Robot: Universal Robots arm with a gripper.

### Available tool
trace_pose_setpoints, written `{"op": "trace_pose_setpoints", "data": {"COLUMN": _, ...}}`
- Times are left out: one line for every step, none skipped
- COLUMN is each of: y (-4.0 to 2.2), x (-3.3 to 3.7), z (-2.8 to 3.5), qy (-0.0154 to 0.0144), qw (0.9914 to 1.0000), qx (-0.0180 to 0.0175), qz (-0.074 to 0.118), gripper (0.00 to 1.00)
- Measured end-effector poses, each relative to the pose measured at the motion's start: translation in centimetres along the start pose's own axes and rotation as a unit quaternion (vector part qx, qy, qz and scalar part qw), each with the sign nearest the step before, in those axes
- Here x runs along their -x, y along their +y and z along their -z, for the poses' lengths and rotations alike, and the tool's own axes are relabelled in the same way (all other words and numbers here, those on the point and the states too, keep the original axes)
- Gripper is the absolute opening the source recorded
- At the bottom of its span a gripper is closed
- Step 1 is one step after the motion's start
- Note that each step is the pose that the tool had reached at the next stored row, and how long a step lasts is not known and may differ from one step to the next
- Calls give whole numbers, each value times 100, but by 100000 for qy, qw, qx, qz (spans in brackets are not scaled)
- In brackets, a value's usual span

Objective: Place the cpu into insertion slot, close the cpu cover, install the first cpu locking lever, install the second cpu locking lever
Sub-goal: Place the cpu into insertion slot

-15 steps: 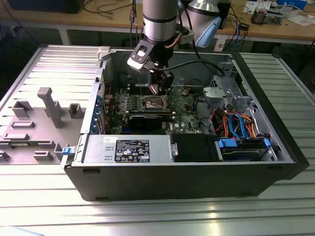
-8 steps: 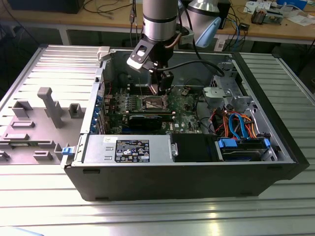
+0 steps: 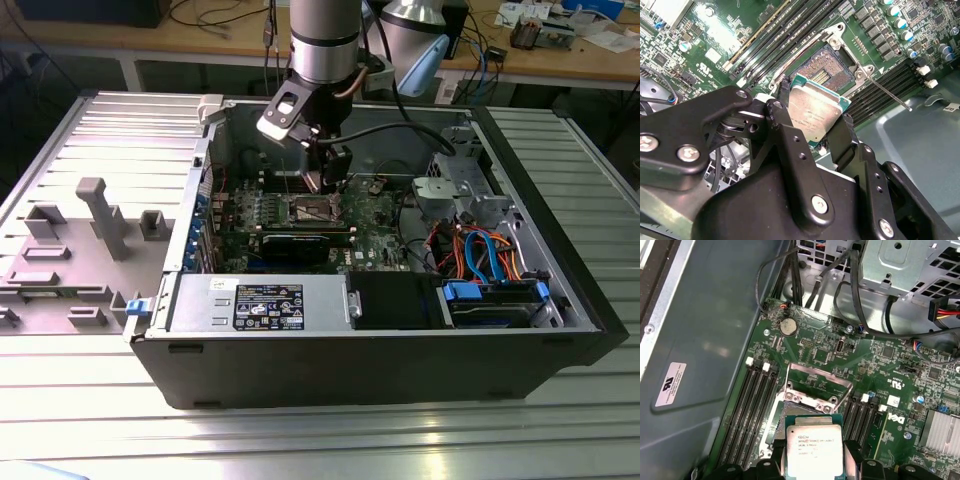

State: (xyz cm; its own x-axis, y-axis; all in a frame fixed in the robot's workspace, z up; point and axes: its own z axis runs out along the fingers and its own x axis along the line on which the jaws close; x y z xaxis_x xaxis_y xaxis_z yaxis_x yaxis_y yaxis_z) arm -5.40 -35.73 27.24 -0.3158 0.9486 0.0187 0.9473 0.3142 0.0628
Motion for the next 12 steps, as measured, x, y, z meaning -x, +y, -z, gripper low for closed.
{"op": "trace_pose_setpoints", "data": {"y": 0, "x": 0, "z": 0, "qy": -7, "qw": 100000, "qx": 0, "qz": -87, "gripper": 55}}
{"op": "trace_pose_setpoints", "data": {"y": 0, "x": 0, "z": 0, "qy": -11, "qw": 100000, "qx": 4, "qz": -185, "gripper": 55}}
{"op": "trace_pose_setpoints", "data": {"y": 0, "x": 0, "z": 0, "qy": -16, "qw": 100000, "qx": 5, "qz": -264, "gripper": 55}}
{"op": "trace_pose_setpoints", "data": {"y": 0, "x": 0, "z": 0, "qy": -25, "qw": 99999, "qx": 8, "qz": -419, "gripper": 55}}
{"op": "trace_pose_setpoints", "data": {"y": 0, "x": 0, "z": 0, "qy": -33, "qw": 99999, "qx": 8, "qz": -546, "gripper": 55}}
{"op": "trace_pose_setpoints", "data": {"y": 0, "x": 0, "z": 0, "qy": -43, "qw": 99998, "qx": 15, "qz": -700, "gripper": 55}}
{"op": "trace_pose_setpoints", "data": {"y": 0, "x": 0, "z": 0, "qy": -48, "qw": 99997, "qx": 15, "qz": -789, "gripper": 55}}
{"op": "trace_pose_setpoints", "data": {"y": 0, "x": 0, "z": 0, "qy": -53, "qw": 99996, "qx": 14, "qz": -865, "gripper": 55}}
{"op": "trace_pose_setpoints", "data": {"y": 0, "x": 0, "z": 0, "qy": -61, "qw": 99995, "qx": 18, "qz": -971, "gripper": 55}}
{"op": "trace_pose_setpoints", "data": {"y": 0, "x": 0, "z": 0, "qy": -66, "qw": 99994, "qx": 20, "qz": -1050, "gripper": 55}}
{"op": "trace_pose_setpoints", "data": {"y": 0, "x": 0, "z": 0, "qy": -74, "qw": 99993, "qx": 22, "qz": -1187, "gripper": 55}}
{"op": "trace_pose_setpoints", "data": {"y": 0, "x": 0, "z": 0, "qy": -78, "qw": 99992, "qx": 22, "qz": -1268, "gripper": 55}}
